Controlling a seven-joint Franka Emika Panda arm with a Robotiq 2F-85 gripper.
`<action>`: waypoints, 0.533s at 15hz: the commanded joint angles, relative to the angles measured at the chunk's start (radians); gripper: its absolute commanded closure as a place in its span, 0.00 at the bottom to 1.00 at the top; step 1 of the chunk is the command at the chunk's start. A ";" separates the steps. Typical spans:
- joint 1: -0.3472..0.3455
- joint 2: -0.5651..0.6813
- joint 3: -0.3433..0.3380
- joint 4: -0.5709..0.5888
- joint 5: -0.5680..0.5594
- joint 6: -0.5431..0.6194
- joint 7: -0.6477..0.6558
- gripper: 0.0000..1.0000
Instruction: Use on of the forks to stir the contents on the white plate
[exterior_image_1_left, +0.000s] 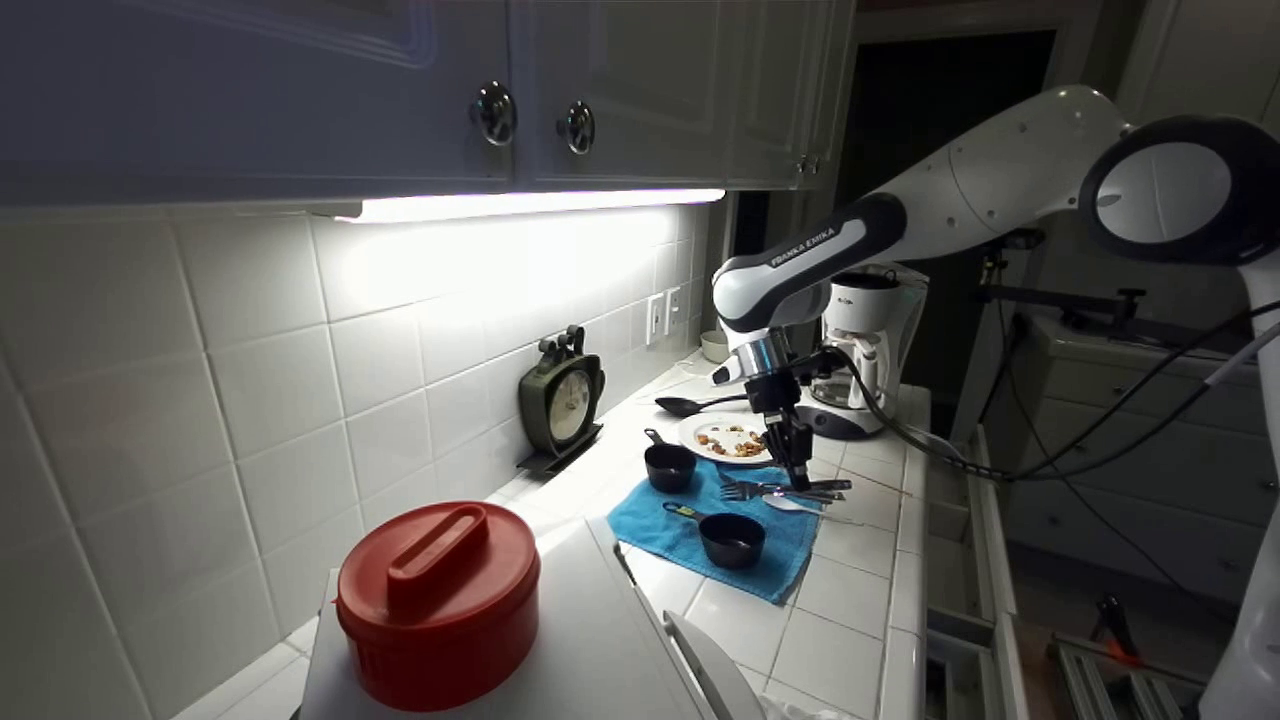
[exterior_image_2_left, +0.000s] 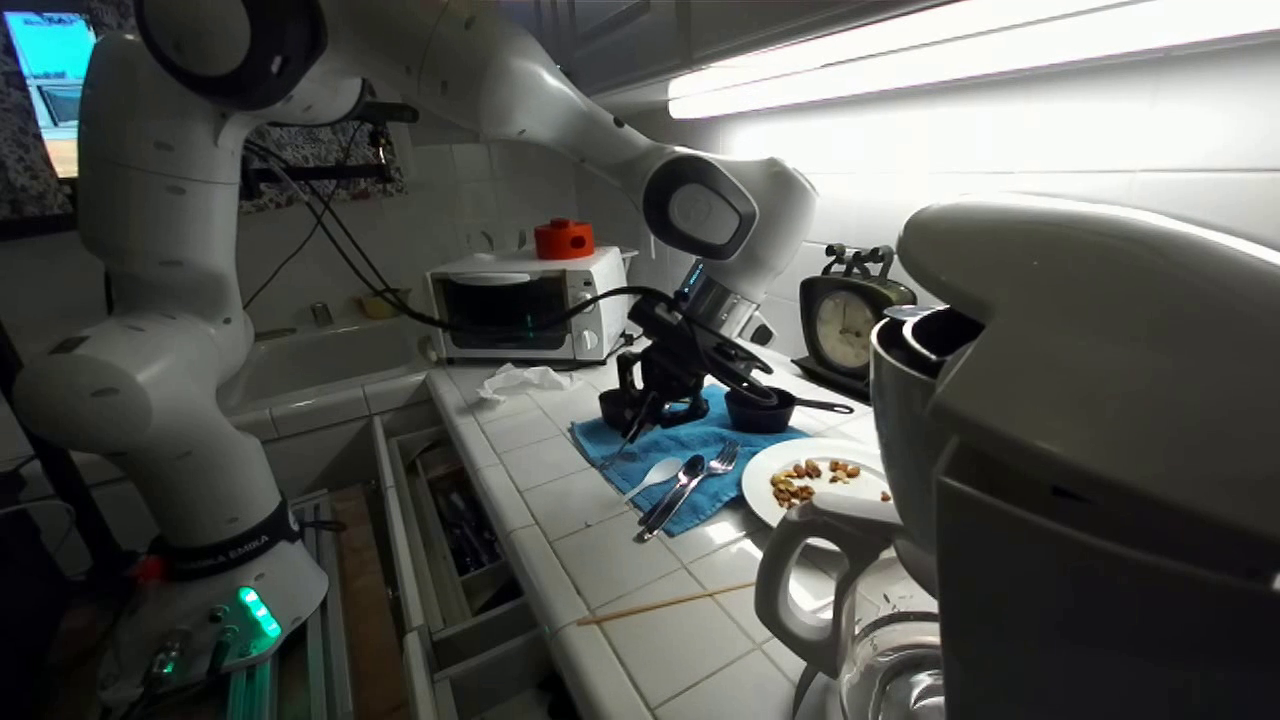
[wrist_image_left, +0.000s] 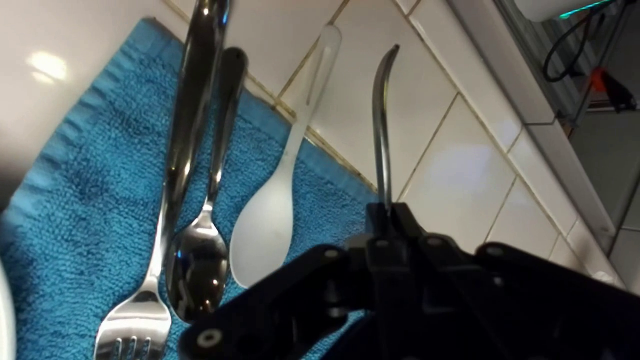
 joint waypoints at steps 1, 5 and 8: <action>-0.015 0.009 -0.001 0.001 0.027 -0.010 0.019 0.96; -0.021 0.024 0.000 0.006 0.020 -0.011 0.028 0.96; -0.019 0.030 0.000 0.007 0.009 -0.005 0.037 0.84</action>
